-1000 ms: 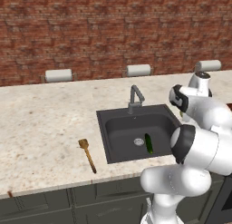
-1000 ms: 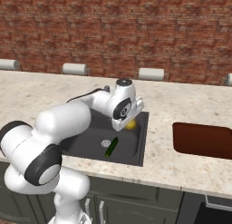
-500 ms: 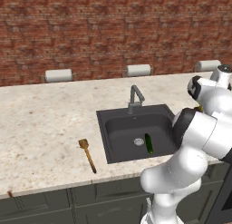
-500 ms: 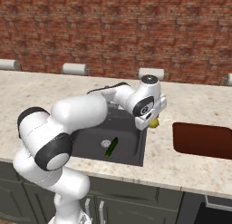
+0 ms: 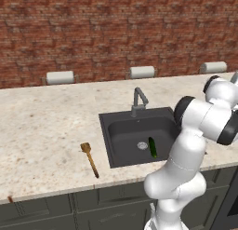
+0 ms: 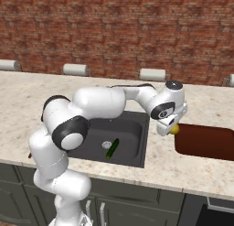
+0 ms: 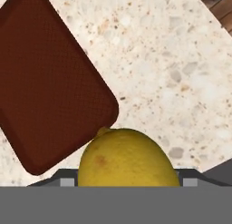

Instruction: Pick up all produce items and place them in the sink. Turn on the sink faucet to wash them. Then turn the sink off and put them in the tray.

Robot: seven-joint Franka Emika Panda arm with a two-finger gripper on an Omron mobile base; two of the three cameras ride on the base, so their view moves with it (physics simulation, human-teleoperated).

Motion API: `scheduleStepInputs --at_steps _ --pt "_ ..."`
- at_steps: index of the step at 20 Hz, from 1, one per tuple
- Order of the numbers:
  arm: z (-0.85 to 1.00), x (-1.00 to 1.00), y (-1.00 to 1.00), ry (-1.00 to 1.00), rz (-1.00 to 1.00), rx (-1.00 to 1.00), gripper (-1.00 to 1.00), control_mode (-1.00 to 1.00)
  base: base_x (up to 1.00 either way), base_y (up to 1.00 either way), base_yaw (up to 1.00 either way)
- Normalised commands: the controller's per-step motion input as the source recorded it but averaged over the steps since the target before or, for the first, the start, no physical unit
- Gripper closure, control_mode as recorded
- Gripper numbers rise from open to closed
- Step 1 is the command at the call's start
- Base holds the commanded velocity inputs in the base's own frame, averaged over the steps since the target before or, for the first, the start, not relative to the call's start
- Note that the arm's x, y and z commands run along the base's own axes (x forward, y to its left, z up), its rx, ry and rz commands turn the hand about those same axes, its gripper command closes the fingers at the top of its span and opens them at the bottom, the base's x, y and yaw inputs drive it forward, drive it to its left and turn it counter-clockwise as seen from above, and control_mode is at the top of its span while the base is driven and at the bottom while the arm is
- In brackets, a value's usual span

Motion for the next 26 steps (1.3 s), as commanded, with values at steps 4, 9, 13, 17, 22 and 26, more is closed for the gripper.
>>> scheduleStepInputs --at_steps 4,9,13,17,22,26 --pt "-0.46 0.3 -0.27 0.03 0.0 -0.05 1.0 -1.0 0.0 0.0 0.0" --pt "-0.26 0.38 -0.27 0.01 0.0 -0.03 1.0 -1.0 0.0 0.0 0.0" --pt "-0.05 0.31 -0.48 0.0 0.0 0.0 1.0 -1.0 0.0 0.0 0.0" --pt "-0.33 0.51 -0.42 0.05 0.0 0.0 1.0 -1.0 0.0 0.0 0.0" --pt "-0.24 0.36 -0.46 0.04 0.0 0.0 1.0 -1.0 0.0 0.0 0.0" --pt "-0.22 0.11 -0.28 0.03 0.0 0.0 1.0 -1.0 0.0 0.0 0.0"
